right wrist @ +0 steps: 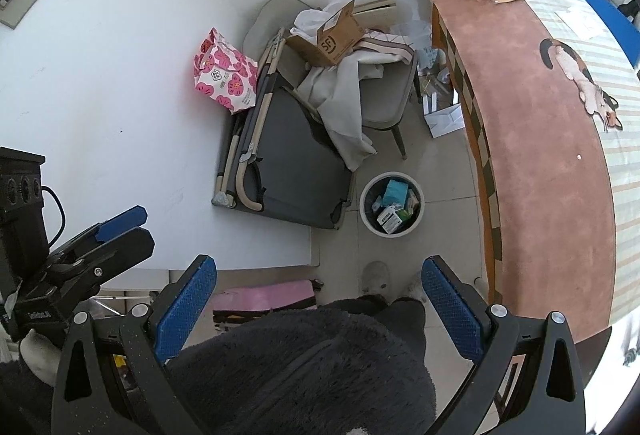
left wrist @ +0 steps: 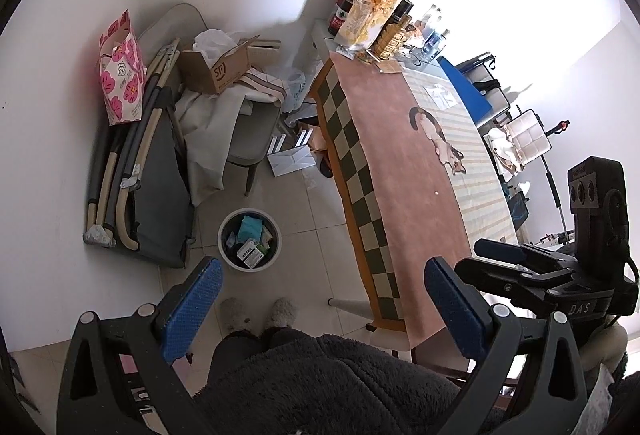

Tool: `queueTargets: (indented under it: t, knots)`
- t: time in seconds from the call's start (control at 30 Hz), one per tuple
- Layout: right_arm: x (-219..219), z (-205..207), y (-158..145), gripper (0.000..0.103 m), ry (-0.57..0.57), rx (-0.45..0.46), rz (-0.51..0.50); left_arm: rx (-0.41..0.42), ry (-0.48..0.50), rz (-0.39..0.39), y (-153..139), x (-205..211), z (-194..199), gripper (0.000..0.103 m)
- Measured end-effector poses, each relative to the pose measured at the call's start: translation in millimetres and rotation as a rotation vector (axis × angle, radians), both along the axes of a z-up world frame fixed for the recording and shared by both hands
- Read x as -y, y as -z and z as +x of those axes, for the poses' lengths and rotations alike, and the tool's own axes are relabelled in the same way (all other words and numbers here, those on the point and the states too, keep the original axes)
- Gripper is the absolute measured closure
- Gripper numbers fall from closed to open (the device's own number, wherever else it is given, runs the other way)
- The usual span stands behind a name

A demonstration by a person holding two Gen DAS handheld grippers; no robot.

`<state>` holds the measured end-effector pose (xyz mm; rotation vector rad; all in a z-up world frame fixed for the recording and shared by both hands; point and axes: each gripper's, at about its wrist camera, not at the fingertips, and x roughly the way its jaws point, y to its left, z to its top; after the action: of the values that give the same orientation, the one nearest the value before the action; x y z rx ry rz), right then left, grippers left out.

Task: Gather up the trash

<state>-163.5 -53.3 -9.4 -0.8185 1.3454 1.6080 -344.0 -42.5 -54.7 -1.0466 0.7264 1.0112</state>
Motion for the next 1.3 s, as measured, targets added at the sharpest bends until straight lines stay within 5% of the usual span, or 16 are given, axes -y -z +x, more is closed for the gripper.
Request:
queueTargets:
  t: [1.3]
  knots:
    - [-2.6, -5.7, -9.8, 0.0, -0.019, -0.003, 0.011, 0.004, -0.018, 0.014, -6.4, 0.9, -1.5, 0.0]
